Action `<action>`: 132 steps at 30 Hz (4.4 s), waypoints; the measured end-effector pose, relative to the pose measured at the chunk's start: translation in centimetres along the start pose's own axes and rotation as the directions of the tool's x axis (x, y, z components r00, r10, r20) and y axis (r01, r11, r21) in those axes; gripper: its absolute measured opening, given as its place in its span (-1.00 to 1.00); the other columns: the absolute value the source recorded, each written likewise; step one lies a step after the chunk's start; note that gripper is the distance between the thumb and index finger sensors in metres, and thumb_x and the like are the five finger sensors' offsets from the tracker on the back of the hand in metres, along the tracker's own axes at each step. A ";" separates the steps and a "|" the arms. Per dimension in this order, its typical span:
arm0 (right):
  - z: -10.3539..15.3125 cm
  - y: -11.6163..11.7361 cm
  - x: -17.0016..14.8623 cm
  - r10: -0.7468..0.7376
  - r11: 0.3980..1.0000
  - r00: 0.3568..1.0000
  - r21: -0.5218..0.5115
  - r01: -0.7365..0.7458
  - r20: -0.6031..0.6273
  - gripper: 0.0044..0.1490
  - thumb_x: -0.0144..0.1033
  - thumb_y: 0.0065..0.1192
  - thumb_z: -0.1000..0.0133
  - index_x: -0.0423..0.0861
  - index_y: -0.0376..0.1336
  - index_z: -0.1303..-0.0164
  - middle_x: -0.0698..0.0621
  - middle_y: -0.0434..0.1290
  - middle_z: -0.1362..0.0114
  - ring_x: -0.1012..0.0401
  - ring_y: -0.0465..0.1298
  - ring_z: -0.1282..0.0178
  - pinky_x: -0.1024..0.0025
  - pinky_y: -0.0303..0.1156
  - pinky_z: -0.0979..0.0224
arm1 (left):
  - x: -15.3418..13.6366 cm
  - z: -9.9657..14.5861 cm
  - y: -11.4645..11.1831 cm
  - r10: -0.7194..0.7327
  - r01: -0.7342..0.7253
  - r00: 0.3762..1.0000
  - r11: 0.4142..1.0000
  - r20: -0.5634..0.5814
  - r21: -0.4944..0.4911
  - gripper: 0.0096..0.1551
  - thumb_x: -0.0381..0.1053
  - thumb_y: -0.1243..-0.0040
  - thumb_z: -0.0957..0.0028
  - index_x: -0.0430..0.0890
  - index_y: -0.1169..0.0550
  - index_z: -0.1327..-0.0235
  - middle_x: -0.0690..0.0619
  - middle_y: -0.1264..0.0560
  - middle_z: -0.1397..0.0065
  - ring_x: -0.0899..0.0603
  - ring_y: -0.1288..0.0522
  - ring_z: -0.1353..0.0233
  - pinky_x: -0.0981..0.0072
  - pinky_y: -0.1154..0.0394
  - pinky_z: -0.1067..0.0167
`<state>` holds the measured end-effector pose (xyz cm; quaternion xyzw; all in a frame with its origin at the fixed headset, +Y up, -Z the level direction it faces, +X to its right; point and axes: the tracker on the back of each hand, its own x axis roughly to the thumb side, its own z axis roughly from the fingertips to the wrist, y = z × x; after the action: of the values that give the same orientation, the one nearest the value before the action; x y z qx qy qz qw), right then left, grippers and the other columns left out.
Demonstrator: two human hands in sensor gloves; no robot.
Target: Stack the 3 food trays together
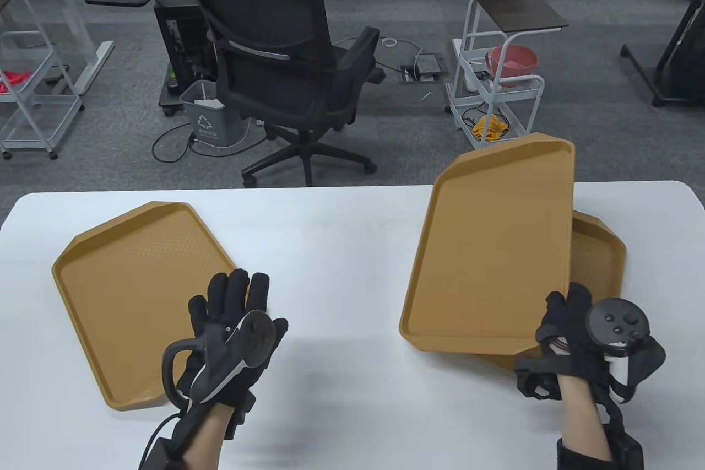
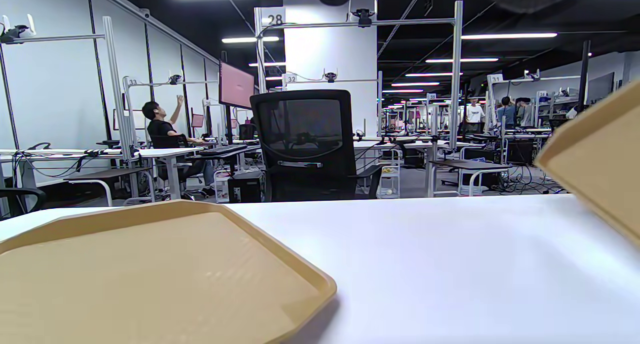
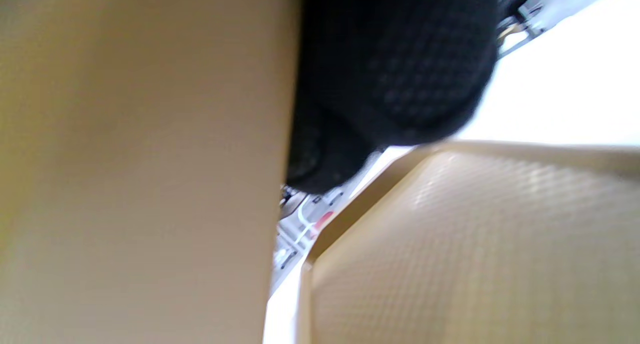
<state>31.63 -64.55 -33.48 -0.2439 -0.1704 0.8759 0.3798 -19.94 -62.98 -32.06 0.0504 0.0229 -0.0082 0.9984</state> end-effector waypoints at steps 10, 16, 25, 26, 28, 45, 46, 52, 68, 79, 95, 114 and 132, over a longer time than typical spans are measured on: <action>-2.2 -1.1 -4.2 -0.054 0.998 0.985 0.005 0.055 -0.166 -0.36 -0.25 0.13 -0.24 -0.30 0.13 -0.44 -0.26 0.52 -0.12 0.14 0.75 0.24 0.41 0.70 0.20 | 0.3 -0.1 -0.4 -0.016 0.016 1.000 1.000 0.004 -0.024 -0.03 0.50 0.11 -0.03 0.28 0.09 -0.67 0.10 0.11 -0.83 -0.25 0.07 -0.83 -0.35 0.00 -0.64; -2.9 -0.7 -5.3 0.039 0.999 0.977 0.027 -0.034 -0.212 -0.36 -0.26 0.11 -0.24 -0.28 0.12 -0.46 -0.23 0.54 -0.14 0.18 0.75 0.22 0.42 0.69 0.16 | 0.1 -0.1 -0.3 -0.007 0.007 1.000 1.000 0.005 -0.028 -0.03 0.50 0.11 -0.03 0.27 0.09 -0.67 0.10 0.11 -0.83 -0.26 0.07 -0.83 -0.34 0.00 -0.65; -3.2 1.2 -7.2 0.385 0.920 0.890 0.027 -0.391 -0.243 -0.38 -0.20 0.10 -0.24 -0.18 0.15 -0.48 -0.14 0.57 -0.14 0.23 0.71 0.22 0.43 0.63 0.12 | 0.1 -0.2 -0.4 -0.003 0.004 1.000 0.999 0.016 -0.037 -0.03 0.50 0.11 -0.03 0.27 0.09 -0.67 0.10 0.11 -0.83 -0.26 0.06 -0.83 -0.34 -0.01 -0.65; -3.2 1.5 -7.5 0.421 0.904 0.872 0.034 -0.426 -0.250 -0.38 -0.20 0.09 -0.24 -0.17 0.15 -0.48 -0.13 0.57 -0.14 0.23 0.71 0.22 0.44 0.63 0.12 | 0.1 -0.2 -0.4 -0.004 0.004 1.000 0.999 0.016 -0.037 -0.04 0.50 0.11 -0.03 0.27 0.08 -0.67 0.10 0.11 -0.83 -0.25 0.06 -0.83 -0.34 -0.01 -0.65; -3.2 2.3 -8.2 0.516 0.851 0.815 0.048 -0.523 -0.263 -0.39 -0.18 0.09 -0.24 -0.14 0.16 -0.48 -0.11 0.58 -0.13 0.25 0.70 0.23 0.45 0.63 0.11 | 0.1 -0.2 -0.4 -0.005 0.005 1.000 0.999 0.016 -0.038 -0.03 0.50 0.11 -0.03 0.27 0.08 -0.67 0.10 0.11 -0.83 -0.25 0.06 -0.83 -0.34 -0.01 -0.65; -3.6 5.4 -12.9 0.729 0.672 0.581 0.221 -0.707 -0.361 -0.36 -0.02 0.01 -0.25 0.06 0.09 -0.54 -0.08 0.40 -0.30 0.26 0.54 0.06 0.44 0.51 -0.06 | 0.1 -0.1 -0.5 -0.024 0.025 1.000 0.998 0.012 -0.055 -0.04 0.50 0.11 -0.03 0.27 0.08 -0.67 0.10 0.11 -0.83 -0.25 0.06 -0.83 -0.33 -0.01 -0.65; -3.6 5.4 -13.0 0.705 0.697 0.604 0.209 -0.686 -0.371 -0.35 -0.03 0.02 -0.25 0.06 0.08 -0.56 -0.09 0.39 -0.31 0.24 0.53 0.05 0.42 0.51 -0.07 | 0.1 -0.1 -0.6 -0.031 0.031 0.999 0.998 0.012 -0.058 -0.04 0.50 0.11 -0.03 0.27 0.08 -0.67 0.10 0.10 -0.83 -0.26 0.06 -0.83 -0.33 -0.01 -0.65; -3.6 5.4 -11.5 0.745 0.657 0.596 0.176 -0.733 -0.300 -0.24 0.06 0.04 -0.24 0.05 0.00 -0.64 -0.17 0.22 -0.53 0.04 0.44 -0.28 0.19 0.40 -0.37 | 0.2 -0.2 -0.6 -0.030 0.030 0.999 0.998 0.012 -0.062 -0.04 0.50 0.11 -0.03 0.27 0.08 -0.67 0.10 0.11 -0.83 -0.25 0.06 -0.83 -0.33 -0.01 -0.65; 6.6 7.7 8.6 0.272 0.886 0.695 0.109 -0.451 0.665 -0.05 0.10 0.02 -0.23 -0.04 -0.21 -0.71 -0.27 -0.10 -0.78 -0.33 -0.15 -0.73 -0.32 -0.10 -0.62 | 0.4 -0.1 -0.5 -0.031 0.031 1.000 0.999 0.004 -0.022 -0.04 0.49 0.11 -0.03 0.26 0.07 -0.67 0.13 0.06 -0.83 -0.22 0.00 -0.84 -0.32 -0.03 -0.65; 7.3 7.5 9.1 0.243 0.868 0.683 0.159 -0.470 0.689 -0.05 0.09 0.01 -0.24 -0.06 -0.19 -0.72 -0.30 -0.12 -0.78 -0.35 -0.17 -0.72 -0.33 -0.12 -0.61 | -1.0 -0.6 -1.2 -0.013 0.012 0.997 1.000 -0.072 -0.014 -0.05 0.49 0.10 -0.03 0.25 0.04 -0.66 0.13 0.02 -0.82 -0.22 -0.04 -0.83 -0.30 -0.07 -0.65; 6.3 7.2 8.4 0.225 0.869 0.717 0.197 -0.453 0.660 -0.07 0.09 0.01 -0.24 -0.07 -0.16 -0.71 -0.31 -0.09 -0.77 -0.36 -0.13 -0.72 -0.35 -0.11 -0.60 | -20.0 0.6 -12.8 -0.273 -0.022 0.713 0.912 -0.646 -0.410 -0.02 0.47 0.11 -0.03 0.13 0.05 -0.65 0.04 -0.01 -0.77 -0.15 -0.24 -0.72 -0.05 -0.28 -0.61; 5.6 8.7 7.1 0.269 0.829 0.724 0.230 -0.510 0.636 -0.08 0.09 0.00 -0.24 -0.08 -0.14 -0.71 -0.31 -0.06 -0.77 -0.37 -0.11 -0.72 -0.37 -0.11 -0.60 | -23.5 1.1 -14.7 0.047 -0.440 0.527 0.869 -0.849 -0.225 -0.22 0.21 0.01 -0.11 -0.02 -0.16 -0.56 0.24 -0.45 -0.31 0.24 -0.59 -0.07 0.28 -0.62 -0.22; 4.8 8.2 6.3 0.261 0.829 0.762 0.268 -0.491 0.592 -0.09 0.10 0.00 -0.24 -0.08 -0.12 -0.71 -0.31 -0.01 -0.76 -0.37 -0.08 -0.71 -0.38 -0.11 -0.59 | -22.8 1.3 -12.4 0.637 -0.741 0.276 0.617 -0.720 0.263 -0.29 0.07 0.01 -0.17 -0.11 -0.12 -0.53 0.20 -0.52 -0.24 0.20 -0.77 0.14 0.45 -0.75 0.07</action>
<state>20.51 -65.75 -35.37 0.0634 -0.0285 0.9827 0.1714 -42.91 -75.13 -30.96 -0.0086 0.4144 0.4482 0.7920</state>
